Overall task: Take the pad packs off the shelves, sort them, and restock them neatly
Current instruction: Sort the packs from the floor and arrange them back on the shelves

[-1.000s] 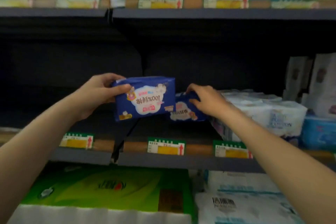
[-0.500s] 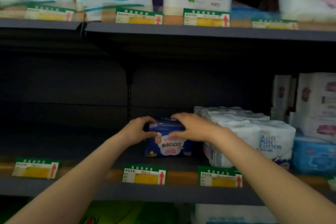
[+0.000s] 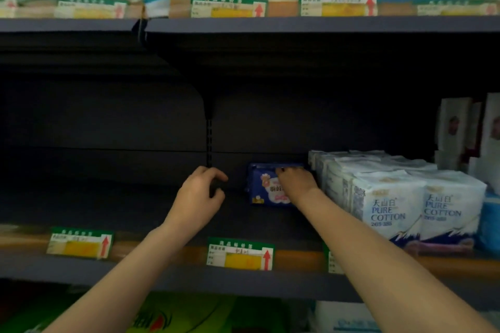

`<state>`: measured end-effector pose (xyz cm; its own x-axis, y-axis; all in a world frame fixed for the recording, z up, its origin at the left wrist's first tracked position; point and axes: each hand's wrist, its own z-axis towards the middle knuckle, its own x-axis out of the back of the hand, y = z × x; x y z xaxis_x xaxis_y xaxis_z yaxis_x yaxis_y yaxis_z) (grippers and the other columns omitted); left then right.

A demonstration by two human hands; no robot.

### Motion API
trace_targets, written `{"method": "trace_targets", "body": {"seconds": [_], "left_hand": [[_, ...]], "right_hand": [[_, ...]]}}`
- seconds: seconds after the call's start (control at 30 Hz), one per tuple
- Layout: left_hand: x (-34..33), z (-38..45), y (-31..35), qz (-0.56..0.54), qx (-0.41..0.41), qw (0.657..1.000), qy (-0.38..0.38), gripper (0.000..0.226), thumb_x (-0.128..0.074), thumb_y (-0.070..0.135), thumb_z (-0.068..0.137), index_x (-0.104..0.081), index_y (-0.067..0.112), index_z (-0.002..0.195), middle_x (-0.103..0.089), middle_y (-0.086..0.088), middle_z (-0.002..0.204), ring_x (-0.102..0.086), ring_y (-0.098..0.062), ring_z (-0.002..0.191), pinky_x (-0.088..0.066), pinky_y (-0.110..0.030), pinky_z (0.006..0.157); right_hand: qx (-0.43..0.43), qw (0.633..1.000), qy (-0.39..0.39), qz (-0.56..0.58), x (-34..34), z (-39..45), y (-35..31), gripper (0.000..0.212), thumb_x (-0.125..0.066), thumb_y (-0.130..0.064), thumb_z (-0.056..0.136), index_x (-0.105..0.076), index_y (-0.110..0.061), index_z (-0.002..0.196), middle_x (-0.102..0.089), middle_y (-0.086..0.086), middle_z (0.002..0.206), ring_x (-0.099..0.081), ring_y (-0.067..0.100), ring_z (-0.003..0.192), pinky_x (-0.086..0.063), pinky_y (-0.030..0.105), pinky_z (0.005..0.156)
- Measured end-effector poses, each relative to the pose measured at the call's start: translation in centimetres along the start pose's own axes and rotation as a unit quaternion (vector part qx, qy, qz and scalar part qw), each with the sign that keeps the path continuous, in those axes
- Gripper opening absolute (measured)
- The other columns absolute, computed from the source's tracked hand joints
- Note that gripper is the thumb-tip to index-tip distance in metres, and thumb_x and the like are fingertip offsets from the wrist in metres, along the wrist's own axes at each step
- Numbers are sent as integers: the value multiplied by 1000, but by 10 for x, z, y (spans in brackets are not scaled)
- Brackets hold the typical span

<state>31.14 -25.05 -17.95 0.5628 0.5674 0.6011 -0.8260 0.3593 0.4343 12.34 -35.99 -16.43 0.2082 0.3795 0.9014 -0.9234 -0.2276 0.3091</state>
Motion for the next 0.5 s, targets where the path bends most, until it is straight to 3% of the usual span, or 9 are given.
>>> {"method": "trace_targets", "body": {"seconds": [0.13,0.2,0.3,0.37,0.43,0.5], "left_hand": [[7,-15,3,11,-56,998,23,25,-57,7,87,-61,17,110,-48,7,105,-53,-14,104,-46,-34,91],[8,-23,6,20,-87,995,37,24,-57,5,87,-61,16,108,-48,7,104,-53,-15,102,-47,-41,89],[5,-54,15,-16,-128,988,81,22,-55,4,85,-61,13,104,-51,4,103,-52,-16,97,-47,-41,85],[-5,-91,24,-60,-153,982,89,22,-48,9,82,-60,11,101,-52,0,102,-53,-18,96,-46,-39,83],[-23,-138,28,-97,-165,979,64,24,-45,10,79,-60,7,97,-55,-6,100,-52,-21,95,-45,-39,81],[-50,-186,24,-125,-154,980,17,22,-46,7,79,-61,4,95,-56,-10,98,-52,-23,94,-46,-40,80]], "right_hand": [[-13,999,-48,-2,3,1,6,55,-42,-4,95,-23,-11,147,-37,18,145,-40,33,130,-37,39,102],[-13,999,-35,20,15,-15,6,63,-46,-1,92,-20,-13,149,-33,19,145,-36,34,131,-37,39,103],[9,990,112,88,24,-60,2,64,-55,2,84,-31,-6,143,-43,19,136,-41,37,124,-38,41,100],[71,963,215,144,15,-108,-2,49,-52,0,80,-48,2,129,-54,23,121,-49,41,111,-42,43,95],[110,944,252,184,-3,-168,-7,36,-46,-6,81,-58,5,113,-60,25,107,-52,38,100,-40,41,91],[139,942,232,197,-24,-226,-11,31,-43,-10,85,-60,3,107,-62,21,105,-52,33,98,-36,36,91]]}}
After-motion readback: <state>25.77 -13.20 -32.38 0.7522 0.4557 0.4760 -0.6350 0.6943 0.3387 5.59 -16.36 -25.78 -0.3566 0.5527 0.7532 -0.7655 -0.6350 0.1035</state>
